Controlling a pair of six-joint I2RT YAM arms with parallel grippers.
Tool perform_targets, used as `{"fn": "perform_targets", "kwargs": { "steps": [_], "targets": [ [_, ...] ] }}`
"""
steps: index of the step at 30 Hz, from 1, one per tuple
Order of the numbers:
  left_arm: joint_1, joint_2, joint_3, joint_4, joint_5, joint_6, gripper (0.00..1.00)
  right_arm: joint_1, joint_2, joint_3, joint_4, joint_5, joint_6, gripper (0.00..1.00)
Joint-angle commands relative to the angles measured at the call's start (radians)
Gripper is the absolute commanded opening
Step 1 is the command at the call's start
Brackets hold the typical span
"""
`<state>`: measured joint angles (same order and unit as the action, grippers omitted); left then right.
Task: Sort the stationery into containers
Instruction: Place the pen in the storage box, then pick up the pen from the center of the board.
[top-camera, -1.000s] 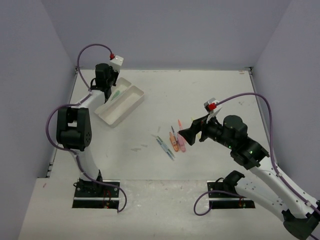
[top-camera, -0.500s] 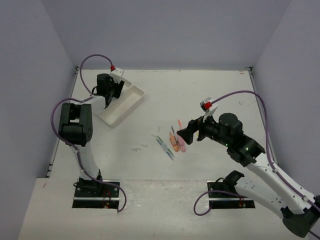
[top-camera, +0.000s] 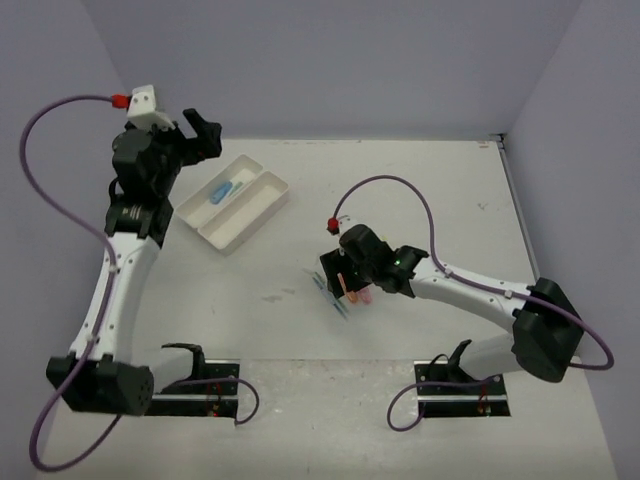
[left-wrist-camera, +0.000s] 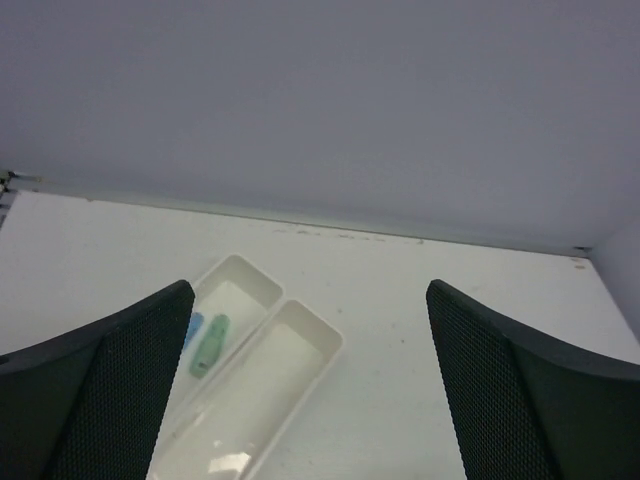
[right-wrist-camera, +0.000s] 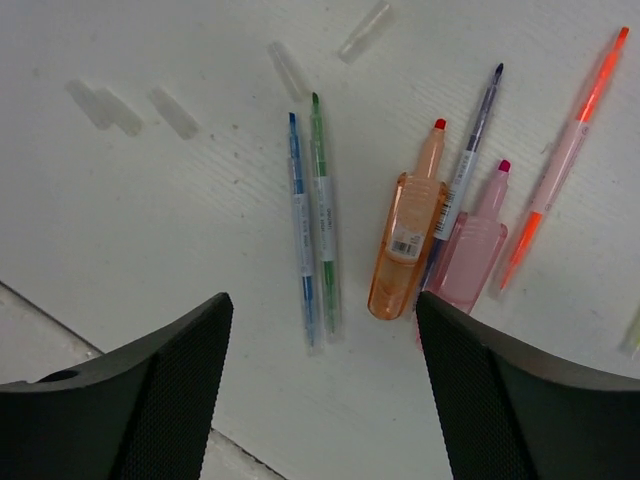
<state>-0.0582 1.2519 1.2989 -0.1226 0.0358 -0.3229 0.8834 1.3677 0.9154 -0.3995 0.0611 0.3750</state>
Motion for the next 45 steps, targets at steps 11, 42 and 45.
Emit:
{"fn": "perform_targets", "kwargs": {
  "steps": [11,42,45],
  "targets": [
    [0.002,-0.527,-0.493,-0.245,0.101,-0.042,1.0,0.003,0.259,0.136,-0.056,0.197,0.097,0.32],
    [-0.103,-0.549,-0.582,-0.229,0.096,0.022,1.0,-0.008,0.383,0.152,-0.064,0.207,0.13,0.41],
    [-0.104,-0.542,-0.584,-0.226,0.115,0.024,1.0,-0.006,0.365,0.152,-0.074,0.244,0.137,0.43]
  ]
}}
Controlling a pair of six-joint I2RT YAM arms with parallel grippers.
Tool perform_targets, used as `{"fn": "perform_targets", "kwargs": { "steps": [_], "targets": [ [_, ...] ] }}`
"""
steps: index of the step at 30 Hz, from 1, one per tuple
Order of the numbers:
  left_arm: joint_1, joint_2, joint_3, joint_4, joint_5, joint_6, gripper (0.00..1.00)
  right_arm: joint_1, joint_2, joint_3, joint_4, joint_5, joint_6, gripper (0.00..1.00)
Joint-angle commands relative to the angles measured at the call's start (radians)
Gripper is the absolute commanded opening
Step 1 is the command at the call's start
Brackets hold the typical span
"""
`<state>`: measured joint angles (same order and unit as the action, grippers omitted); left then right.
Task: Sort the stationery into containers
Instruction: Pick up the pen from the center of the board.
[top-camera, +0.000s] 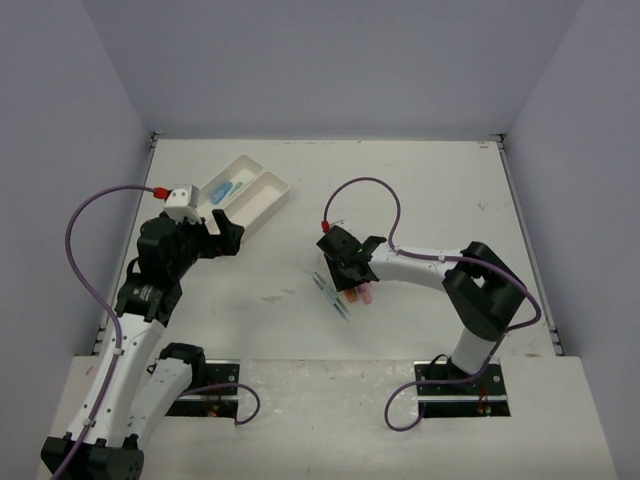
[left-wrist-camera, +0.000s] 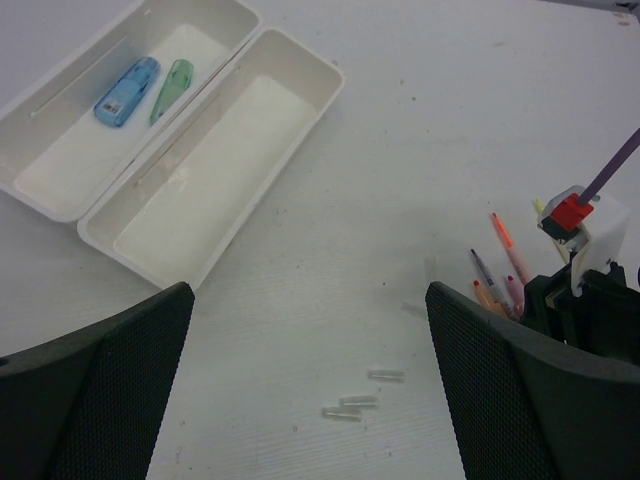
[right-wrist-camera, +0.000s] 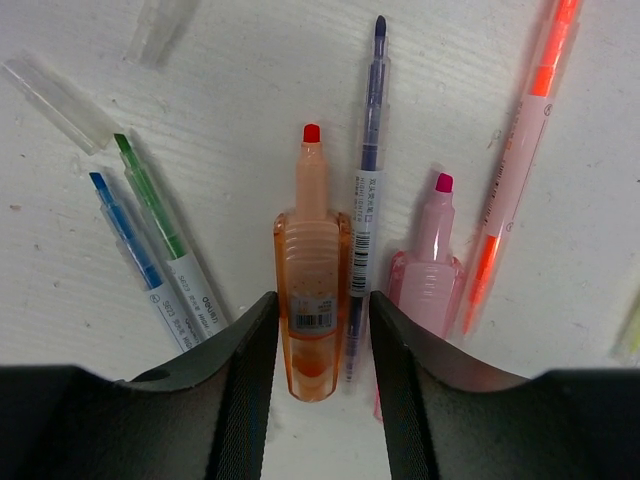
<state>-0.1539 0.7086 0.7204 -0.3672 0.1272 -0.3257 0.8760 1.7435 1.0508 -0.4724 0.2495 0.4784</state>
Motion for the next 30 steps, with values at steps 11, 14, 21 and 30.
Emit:
{"fn": "perform_targets", "kwargs": {
  "steps": [11,14,21,30],
  "targets": [
    [-0.014,0.007,-0.007,0.02,0.038,0.032,1.0,0.018,-0.013,0.035,-0.01,0.048,0.032,0.4],
    [-0.017,0.005,-0.006,0.021,0.037,0.033,1.0,0.019,0.012,0.041,-0.008,0.033,0.034,0.38],
    [-0.019,0.014,-0.007,0.024,0.046,0.036,1.0,0.029,0.033,0.057,-0.023,0.059,0.052,0.37],
    [-0.021,0.014,-0.007,0.024,0.052,0.037,1.0,0.031,0.082,0.06,-0.009,0.01,0.052,0.36]
  ]
}}
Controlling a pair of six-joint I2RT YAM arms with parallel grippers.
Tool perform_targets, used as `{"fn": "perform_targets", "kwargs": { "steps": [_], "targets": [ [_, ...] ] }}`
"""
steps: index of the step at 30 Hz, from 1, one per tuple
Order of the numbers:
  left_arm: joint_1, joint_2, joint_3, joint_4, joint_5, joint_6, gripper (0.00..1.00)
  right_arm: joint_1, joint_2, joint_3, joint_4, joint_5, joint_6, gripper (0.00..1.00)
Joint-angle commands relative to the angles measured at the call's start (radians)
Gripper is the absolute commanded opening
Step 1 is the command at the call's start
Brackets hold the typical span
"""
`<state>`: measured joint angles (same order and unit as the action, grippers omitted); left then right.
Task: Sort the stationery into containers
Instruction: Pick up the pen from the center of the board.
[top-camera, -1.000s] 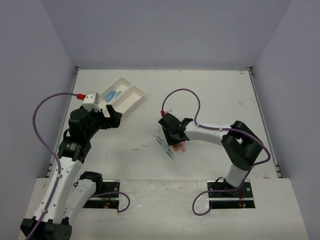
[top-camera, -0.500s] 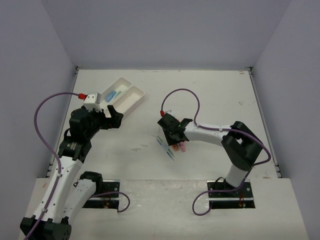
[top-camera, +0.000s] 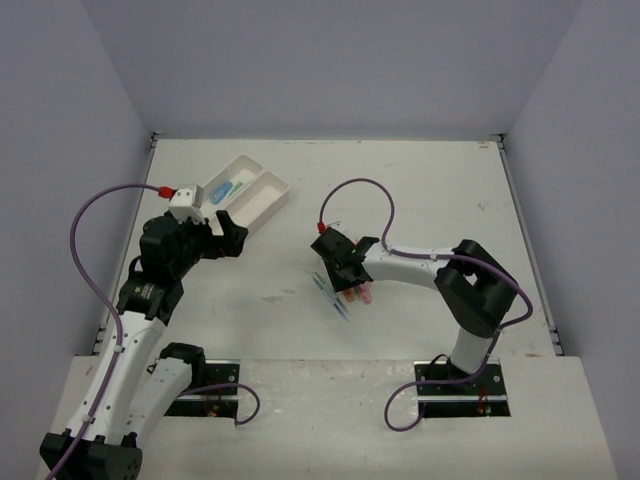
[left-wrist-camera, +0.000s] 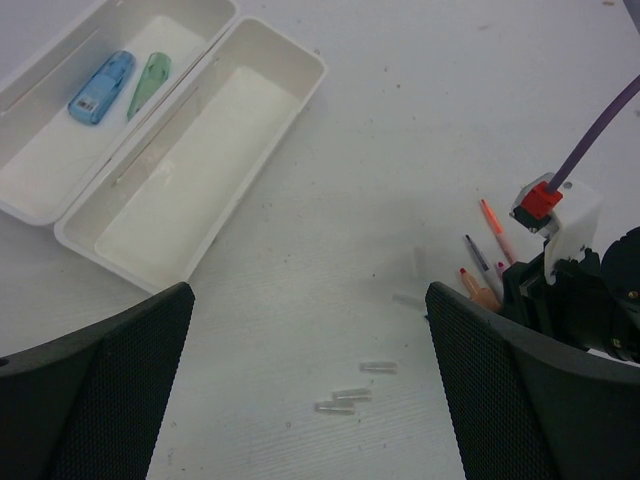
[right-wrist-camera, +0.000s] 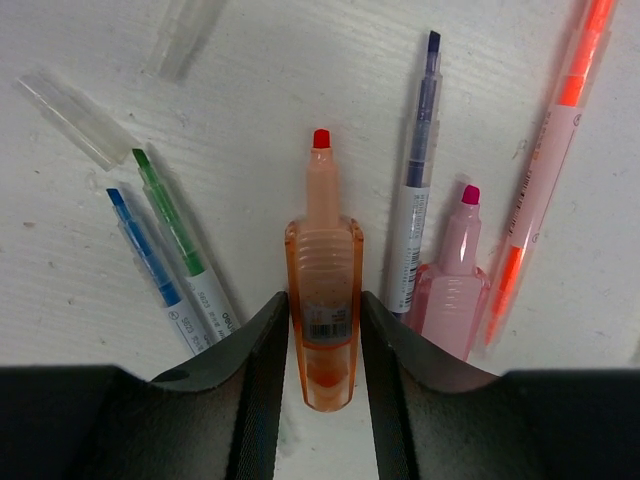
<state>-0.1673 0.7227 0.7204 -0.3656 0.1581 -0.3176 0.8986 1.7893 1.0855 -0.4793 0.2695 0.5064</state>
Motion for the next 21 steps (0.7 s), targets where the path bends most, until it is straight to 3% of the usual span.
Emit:
{"fn": "perform_targets", "kwargs": {
  "steps": [1,5,7,9,13,17,21],
  "targets": [
    [-0.008,-0.001,-0.007,0.023,0.021,0.029,1.0,0.008,0.039,0.022,0.001,-0.013,0.024,0.36],
    [-0.012,-0.002,-0.006,0.022,0.02,0.029,1.0,0.008,0.048,0.013,0.008,-0.019,0.027,0.32],
    [-0.011,0.004,-0.002,0.022,0.023,0.018,1.0,0.01,0.038,0.011,0.011,-0.015,0.029,0.13],
    [-0.011,0.017,0.013,0.021,0.046,-0.006,1.0,0.013,0.013,0.019,0.0,-0.001,0.024,0.02],
    [-0.011,0.057,0.028,0.059,0.173,-0.124,1.0,0.024,-0.11,0.053,-0.03,0.053,-0.003,0.0],
    [-0.052,0.082,-0.088,0.462,0.46,-0.4,1.0,0.1,-0.298,0.037,0.041,0.102,-0.071,0.0],
    [-0.199,0.111,-0.144,0.708,0.429,-0.526,0.99,0.172,-0.449,-0.037,0.165,0.136,-0.12,0.0]
  ]
}}
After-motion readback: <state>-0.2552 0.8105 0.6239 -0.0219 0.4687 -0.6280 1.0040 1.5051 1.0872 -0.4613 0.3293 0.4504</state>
